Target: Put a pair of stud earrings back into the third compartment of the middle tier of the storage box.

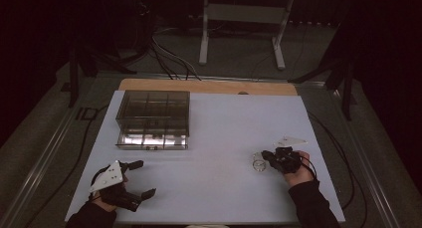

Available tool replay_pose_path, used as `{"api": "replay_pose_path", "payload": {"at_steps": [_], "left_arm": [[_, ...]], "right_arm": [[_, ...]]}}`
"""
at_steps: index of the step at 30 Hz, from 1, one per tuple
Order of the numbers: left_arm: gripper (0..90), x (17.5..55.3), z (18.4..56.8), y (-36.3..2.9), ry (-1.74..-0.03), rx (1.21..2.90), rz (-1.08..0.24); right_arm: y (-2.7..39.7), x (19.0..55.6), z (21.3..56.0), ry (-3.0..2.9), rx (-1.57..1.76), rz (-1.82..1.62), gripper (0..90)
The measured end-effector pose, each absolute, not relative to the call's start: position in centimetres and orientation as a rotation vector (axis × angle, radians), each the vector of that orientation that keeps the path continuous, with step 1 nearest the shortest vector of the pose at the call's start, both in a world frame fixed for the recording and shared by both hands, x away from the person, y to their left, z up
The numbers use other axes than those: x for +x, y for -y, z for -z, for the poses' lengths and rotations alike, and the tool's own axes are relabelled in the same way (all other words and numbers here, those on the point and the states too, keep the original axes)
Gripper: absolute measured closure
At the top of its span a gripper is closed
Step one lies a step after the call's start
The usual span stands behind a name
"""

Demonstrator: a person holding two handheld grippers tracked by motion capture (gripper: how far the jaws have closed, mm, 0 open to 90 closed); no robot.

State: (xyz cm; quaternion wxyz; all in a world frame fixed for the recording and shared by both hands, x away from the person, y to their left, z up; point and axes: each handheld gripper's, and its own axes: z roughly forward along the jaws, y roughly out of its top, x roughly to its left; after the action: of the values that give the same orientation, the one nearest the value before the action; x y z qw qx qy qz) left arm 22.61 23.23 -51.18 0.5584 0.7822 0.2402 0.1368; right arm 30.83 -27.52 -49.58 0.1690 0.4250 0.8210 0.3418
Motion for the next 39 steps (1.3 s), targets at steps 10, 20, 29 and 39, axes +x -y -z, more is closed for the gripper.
{"api": "replay_pose_path", "payload": {"at_steps": [10,20,29,39], "left_arm": [[0.6,22.6,51.2,-23.3,-0.567,1.844,-0.316],[0.6,22.5,51.1,-23.3,-0.562,1.84,-0.314],[0.6,22.5,51.1,-23.3,-0.562,1.839,-0.315],[0.6,22.5,51.2,-23.2,-0.56,1.848,-0.315]], "right_arm": [[24.2,31.7,48.5,-2.392,1.124,-0.999,87.2],[21.6,32.4,47.5,-2.42,1.061,-1.032,87.3],[19.8,33.0,46.6,-2.441,1.016,-1.05,87.2],[17.4,33.7,45.4,-2.46,0.955,-1.069,87.2]]}}
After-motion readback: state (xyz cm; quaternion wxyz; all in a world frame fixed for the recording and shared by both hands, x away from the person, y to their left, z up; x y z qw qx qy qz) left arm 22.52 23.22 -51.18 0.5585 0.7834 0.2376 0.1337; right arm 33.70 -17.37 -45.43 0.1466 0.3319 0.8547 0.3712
